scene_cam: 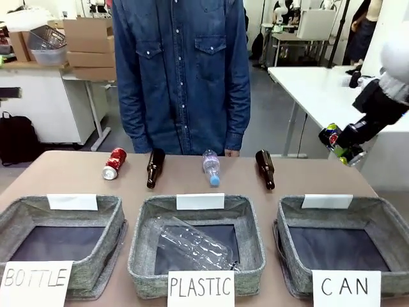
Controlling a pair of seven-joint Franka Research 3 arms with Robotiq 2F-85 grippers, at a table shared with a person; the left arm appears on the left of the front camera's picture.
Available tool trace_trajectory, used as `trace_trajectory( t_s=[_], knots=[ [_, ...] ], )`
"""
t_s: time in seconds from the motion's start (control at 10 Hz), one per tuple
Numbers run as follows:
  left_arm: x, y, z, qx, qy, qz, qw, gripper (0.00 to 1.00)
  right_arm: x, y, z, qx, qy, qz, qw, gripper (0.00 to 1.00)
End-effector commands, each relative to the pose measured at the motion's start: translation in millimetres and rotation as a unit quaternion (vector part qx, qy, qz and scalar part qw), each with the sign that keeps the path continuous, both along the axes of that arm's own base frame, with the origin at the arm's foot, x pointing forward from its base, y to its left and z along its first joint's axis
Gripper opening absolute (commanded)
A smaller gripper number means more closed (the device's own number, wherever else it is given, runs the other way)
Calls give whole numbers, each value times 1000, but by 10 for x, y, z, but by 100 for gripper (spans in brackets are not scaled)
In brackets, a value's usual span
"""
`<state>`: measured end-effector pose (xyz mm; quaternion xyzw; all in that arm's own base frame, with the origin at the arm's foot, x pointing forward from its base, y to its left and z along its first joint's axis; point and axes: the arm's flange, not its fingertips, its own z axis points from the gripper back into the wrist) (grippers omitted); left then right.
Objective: Sort the can waste into the basket.
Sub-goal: Pick up the can waste from the table and place it in the right Fabric basket.
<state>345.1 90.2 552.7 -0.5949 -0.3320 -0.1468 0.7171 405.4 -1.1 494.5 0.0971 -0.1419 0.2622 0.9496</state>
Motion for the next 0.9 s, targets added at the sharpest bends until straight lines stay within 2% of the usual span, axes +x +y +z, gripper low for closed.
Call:
trace_trajectory(
  t_s=[0.0, 0.1, 0.2, 0.3, 0.5, 0.8],
  knots=[
    [-4, -3, 6, -1, -11, -4, 1000, 100, -525, 29, -253, -21, -4, 146, 989, 0],
    [-4, -3, 6, -1, -11, -4, 1000, 100, -755, 134, -424, -92, -30, 200, 975, 0],
    [-4, -3, 6, -1, -11, -4, 1000, 100, -993, 233, -619, -161, -86, 274, 944, 0],
    [-4, -3, 6, -1, -11, -4, 1000, 100, -1139, 260, -707, -171, -82, 303, 934, 0],
    [-4, -3, 6, -1, -11, -4, 1000, 100, -1240, 274, -795, -143, -56, 309, 939, 0],
    [-4, -3, 6, -1, -11, -4, 1000, 100, -1241, 286, -884, -122, -26, 308, 943, 0]
  ],
)
